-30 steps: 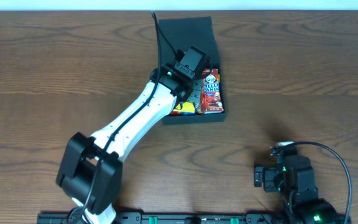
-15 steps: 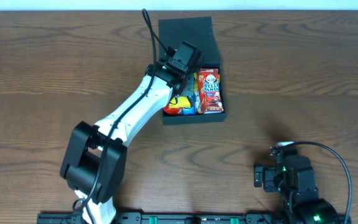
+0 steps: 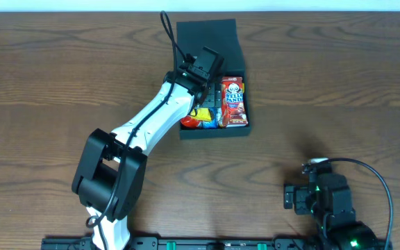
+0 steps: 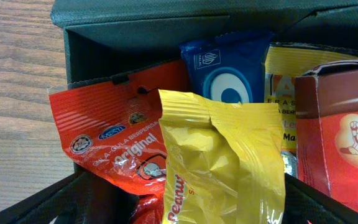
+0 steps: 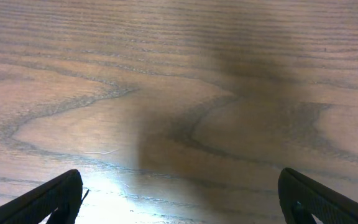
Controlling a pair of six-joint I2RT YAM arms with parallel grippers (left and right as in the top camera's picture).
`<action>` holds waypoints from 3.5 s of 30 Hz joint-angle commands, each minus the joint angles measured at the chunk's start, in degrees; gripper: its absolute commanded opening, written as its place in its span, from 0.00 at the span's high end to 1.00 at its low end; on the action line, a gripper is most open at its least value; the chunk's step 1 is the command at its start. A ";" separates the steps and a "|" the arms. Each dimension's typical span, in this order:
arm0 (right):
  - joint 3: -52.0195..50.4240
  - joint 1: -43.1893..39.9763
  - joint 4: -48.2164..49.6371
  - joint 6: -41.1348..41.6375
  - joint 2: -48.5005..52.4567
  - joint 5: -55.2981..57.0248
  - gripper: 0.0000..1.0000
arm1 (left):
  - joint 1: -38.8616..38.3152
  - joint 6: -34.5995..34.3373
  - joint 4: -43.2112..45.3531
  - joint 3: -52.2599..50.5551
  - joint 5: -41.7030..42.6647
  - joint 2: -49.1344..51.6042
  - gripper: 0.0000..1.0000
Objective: Pack container
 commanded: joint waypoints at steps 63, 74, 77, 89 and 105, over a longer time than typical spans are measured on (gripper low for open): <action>-0.07 -0.28 -0.04 0.83 -0.31 -0.02 0.01 | -2.97 7.43 -15.32 3.30 -17.68 -20.55 0.05; -0.07 -0.28 -0.04 0.83 -0.31 0.00 0.01 | -2.82 12.57 -18.40 3.30 -16.15 -20.63 0.05; -0.07 -0.28 0.17 0.63 -0.31 0.20 0.01 | -2.82 13.57 -20.85 3.30 -15.96 -20.65 0.05; -0.02 -0.28 7.39 13.73 -0.31 -7.87 0.01 | -2.69 16.20 -22.43 3.32 -10.40 -24.48 0.05; 0.63 -0.28 12.13 6.58 -0.31 -6.88 0.01 | 1.36 16.55 -25.09 3.32 -7.23 -28.48 0.05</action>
